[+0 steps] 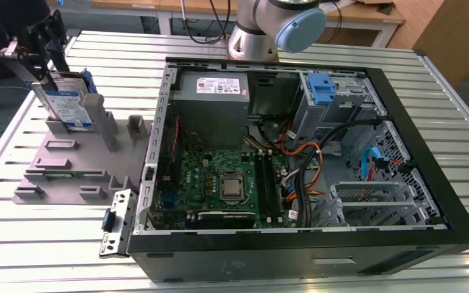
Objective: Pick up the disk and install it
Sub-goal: 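Pick up the disk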
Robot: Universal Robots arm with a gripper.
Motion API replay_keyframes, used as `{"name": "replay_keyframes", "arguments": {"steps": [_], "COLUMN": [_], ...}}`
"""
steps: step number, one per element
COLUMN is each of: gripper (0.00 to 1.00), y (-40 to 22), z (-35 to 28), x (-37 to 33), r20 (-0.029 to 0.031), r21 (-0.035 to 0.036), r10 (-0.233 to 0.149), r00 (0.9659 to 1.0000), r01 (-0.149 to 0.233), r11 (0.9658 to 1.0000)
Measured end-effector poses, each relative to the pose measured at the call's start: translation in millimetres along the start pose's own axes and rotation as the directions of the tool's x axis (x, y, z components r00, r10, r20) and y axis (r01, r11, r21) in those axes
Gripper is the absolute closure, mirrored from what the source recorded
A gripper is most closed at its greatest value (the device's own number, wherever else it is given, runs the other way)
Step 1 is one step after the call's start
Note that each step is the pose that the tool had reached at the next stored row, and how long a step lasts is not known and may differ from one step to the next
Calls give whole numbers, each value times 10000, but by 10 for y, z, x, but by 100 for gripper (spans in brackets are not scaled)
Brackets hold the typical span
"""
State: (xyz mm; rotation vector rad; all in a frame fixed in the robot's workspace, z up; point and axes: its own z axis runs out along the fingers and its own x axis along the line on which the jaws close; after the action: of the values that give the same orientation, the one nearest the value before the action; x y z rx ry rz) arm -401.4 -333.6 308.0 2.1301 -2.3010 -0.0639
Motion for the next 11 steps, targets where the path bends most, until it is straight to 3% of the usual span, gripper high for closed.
{"name": "replay_keyframes", "arguments": {"steps": [11], "gripper": [41], "y": [0], "z": [9], "x": [0], "r20": [-2], "r21": [-2], "r10": [0], "r00": [10000], "r01": [0], "r11": [10000]}}
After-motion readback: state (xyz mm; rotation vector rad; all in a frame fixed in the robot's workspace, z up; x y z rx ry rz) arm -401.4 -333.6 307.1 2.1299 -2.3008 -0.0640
